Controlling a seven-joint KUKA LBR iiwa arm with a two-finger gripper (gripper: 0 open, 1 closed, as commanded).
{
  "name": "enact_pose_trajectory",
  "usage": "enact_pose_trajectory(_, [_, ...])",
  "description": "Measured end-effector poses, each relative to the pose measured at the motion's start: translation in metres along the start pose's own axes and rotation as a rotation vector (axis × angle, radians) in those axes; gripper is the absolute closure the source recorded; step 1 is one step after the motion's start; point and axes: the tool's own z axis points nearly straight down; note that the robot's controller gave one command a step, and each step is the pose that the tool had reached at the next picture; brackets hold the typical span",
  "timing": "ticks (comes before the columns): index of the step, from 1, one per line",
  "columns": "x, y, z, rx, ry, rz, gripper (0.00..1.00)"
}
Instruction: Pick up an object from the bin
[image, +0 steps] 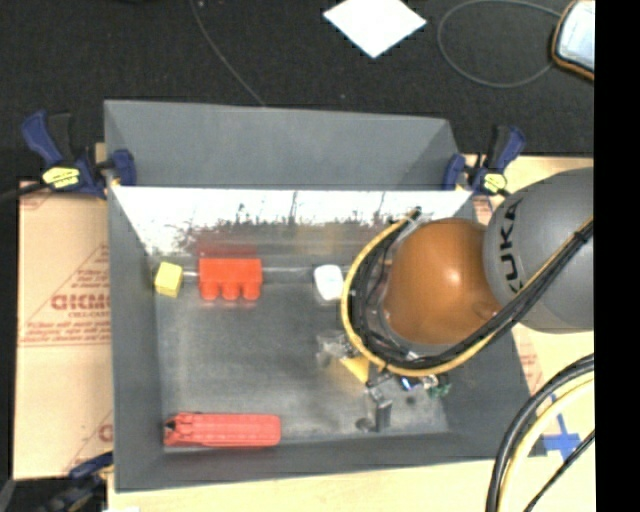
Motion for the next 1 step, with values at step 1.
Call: enact_pose_trajectory(1, [0.0121,-0.0265,0.0026,-0.003,0.001,0.085,0.00])
